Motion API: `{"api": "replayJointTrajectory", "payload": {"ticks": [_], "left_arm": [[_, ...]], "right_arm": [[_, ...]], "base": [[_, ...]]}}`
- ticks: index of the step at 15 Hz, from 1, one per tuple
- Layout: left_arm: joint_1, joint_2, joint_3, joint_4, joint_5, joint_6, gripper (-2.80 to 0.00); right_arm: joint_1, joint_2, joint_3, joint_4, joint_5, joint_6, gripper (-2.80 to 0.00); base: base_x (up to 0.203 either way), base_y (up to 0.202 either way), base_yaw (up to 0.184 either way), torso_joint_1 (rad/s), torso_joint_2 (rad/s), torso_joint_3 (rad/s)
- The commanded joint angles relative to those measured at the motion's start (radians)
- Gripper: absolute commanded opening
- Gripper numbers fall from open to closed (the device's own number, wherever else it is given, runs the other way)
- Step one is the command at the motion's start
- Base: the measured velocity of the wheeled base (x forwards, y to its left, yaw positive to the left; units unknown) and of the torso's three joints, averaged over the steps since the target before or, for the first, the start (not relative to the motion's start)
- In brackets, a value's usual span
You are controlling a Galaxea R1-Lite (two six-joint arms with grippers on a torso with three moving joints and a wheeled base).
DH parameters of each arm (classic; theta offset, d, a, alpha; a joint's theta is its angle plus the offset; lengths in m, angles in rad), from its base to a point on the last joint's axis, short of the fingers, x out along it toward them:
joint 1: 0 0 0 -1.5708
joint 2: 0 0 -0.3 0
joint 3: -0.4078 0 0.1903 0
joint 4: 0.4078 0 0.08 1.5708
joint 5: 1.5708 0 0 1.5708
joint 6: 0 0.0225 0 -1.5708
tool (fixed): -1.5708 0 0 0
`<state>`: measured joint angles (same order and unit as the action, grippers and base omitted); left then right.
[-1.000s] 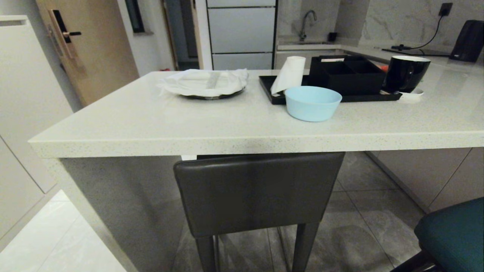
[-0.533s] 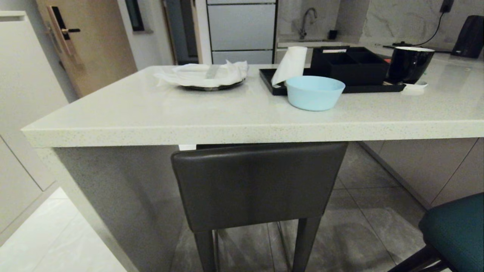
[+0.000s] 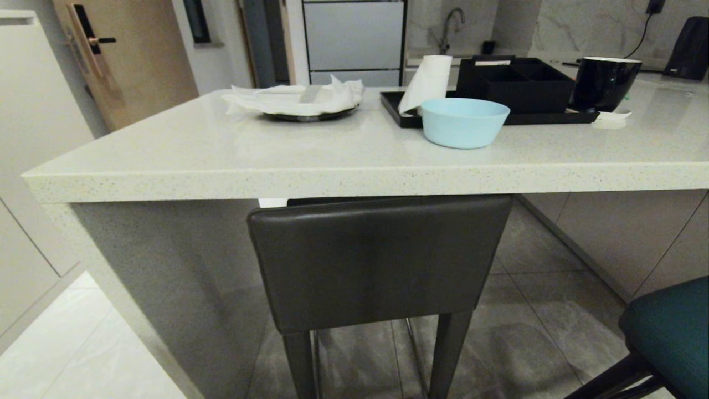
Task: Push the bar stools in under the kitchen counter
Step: Pull the gray chair out from under the dining table
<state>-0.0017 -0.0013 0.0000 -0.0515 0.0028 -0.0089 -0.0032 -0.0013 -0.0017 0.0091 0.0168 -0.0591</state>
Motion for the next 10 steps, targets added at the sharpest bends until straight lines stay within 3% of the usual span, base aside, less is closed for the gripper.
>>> {"api": "replayJointTrajectory", "payload": {"ticks": [1,9,10], "left_arm": [[0.0,0.0,0.018,-0.001,0.0,0.0,-2.8],[0.003,0.0,0.018,-0.001,0.0,0.0,-2.8],[0.003,0.001,0.018,-0.001,0.0,0.0,0.0]], "right_arm": [[0.0,0.001,0.001,-0.001,0.0,-0.001,-2.8],[0.0,0.001,0.0,-0.003,-0.015,0.044,-2.8],[0.0,0.001,0.0,-0.003,-0.014,0.044,0.0]], "base": [[0.0,0.0,0.0,0.0,0.0,0.0],[0.0,0.0,0.0,0.0,0.0,0.0],[0.0,0.0,0.0,0.0,0.0,0.0]]}}
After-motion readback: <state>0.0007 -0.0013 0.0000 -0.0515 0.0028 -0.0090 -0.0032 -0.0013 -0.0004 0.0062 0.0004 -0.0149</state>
